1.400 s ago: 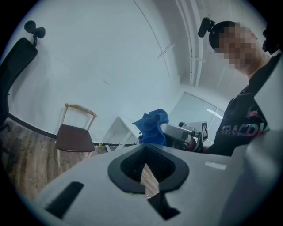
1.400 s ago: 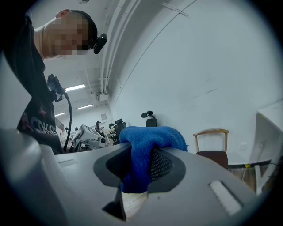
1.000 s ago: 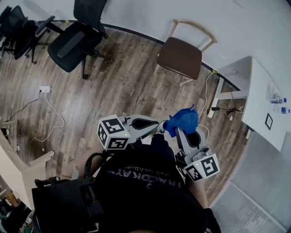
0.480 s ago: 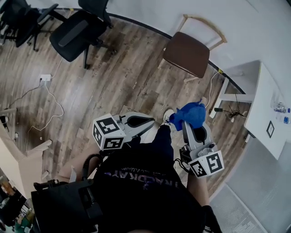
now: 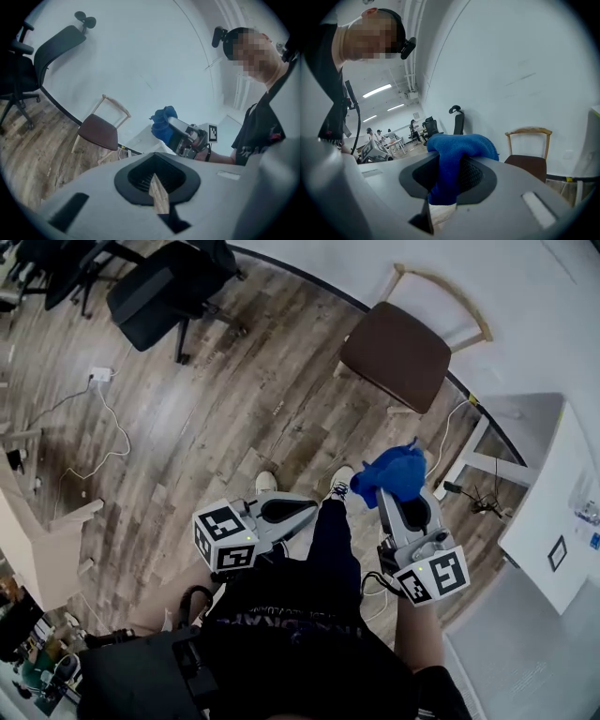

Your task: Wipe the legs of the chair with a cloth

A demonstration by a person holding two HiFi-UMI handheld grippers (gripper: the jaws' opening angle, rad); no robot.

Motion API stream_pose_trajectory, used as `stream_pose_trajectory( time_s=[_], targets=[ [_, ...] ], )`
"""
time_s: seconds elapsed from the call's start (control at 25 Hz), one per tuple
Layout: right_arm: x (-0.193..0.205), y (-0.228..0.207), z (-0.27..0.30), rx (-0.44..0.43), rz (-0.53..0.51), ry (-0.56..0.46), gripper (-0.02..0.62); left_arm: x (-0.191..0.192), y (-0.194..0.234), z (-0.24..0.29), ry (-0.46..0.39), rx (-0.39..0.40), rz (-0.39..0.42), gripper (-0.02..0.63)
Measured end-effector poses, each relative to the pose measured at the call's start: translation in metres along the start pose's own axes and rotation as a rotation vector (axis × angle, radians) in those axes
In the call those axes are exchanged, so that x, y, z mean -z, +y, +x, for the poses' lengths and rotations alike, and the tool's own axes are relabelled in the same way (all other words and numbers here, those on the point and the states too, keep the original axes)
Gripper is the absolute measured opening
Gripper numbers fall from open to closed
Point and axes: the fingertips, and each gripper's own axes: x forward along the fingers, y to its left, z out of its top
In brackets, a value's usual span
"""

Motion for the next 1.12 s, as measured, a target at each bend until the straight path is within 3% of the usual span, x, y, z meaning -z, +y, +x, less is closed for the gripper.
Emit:
stream_pose_trajectory(
  time_s=[0.28,0.52,0.84,1.12],
  targets=[
    [0.028,-0.078,0.027,-0.101,-0.006,0.087,0.097,0.012,0.041,0.058,-0.045,-0.123,-0.052,0.008],
    [0.063,-0.129,0.060,-0.141,-0.002,0.116,0.097,0.026,0.081,0.091,-0.044,-0.200,0.043,0.008],
    [0.142,-0.172,0.120,-0.180,-0.016,0.159,0.097,0.061,0.165,0.135,-0.062,-0.185,0.070,0.008],
    [0.196,-0.184,0.155,-0.192,-0.067,0.158,0.097,0.095,0.224,0.150,-0.074,-0.169,0.192,0.008]
  ],
)
